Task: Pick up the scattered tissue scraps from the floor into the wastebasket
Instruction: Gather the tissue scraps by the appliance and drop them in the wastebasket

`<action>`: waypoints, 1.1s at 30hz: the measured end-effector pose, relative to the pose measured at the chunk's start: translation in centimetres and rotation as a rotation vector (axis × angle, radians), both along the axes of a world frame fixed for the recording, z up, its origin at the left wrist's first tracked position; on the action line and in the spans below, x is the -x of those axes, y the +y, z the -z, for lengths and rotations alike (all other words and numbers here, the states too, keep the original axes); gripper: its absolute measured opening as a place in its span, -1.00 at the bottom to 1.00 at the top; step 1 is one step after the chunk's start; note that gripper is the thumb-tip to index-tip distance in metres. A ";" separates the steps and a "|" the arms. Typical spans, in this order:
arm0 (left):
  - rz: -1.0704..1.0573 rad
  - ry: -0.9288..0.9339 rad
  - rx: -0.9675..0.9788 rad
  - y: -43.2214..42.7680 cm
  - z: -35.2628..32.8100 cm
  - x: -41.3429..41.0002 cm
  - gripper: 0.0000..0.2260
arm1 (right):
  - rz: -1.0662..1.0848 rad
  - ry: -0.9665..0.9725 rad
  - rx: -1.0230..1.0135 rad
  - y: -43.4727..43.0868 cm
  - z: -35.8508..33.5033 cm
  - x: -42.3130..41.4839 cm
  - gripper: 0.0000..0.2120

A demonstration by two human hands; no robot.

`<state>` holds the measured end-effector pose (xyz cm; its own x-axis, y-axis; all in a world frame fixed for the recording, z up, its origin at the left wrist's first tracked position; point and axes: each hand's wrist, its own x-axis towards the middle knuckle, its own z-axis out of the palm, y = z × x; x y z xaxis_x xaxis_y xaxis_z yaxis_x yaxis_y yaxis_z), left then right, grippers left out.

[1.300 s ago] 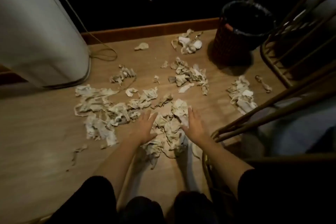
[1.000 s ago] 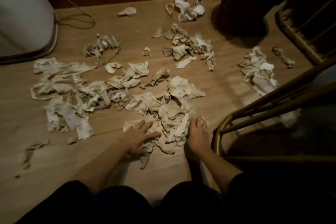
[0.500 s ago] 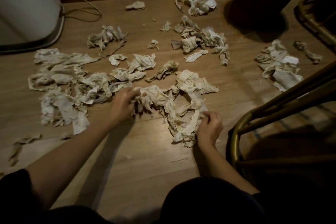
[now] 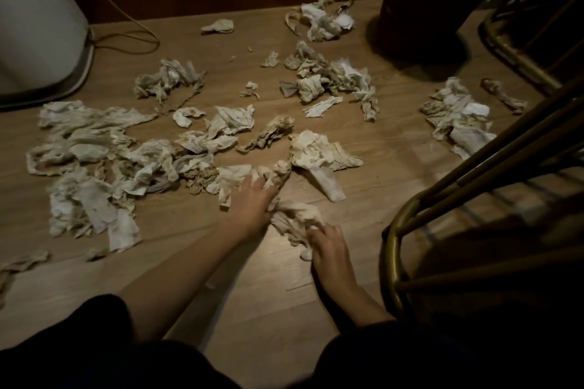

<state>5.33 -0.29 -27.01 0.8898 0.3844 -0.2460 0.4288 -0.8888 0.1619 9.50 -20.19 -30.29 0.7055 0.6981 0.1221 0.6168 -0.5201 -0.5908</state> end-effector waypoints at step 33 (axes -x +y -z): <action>-0.878 -0.508 -0.204 12.8 -5.1 23.9 -0.66 | -0.454 -0.083 -0.048 23.7 -5.7 1.7 -0.60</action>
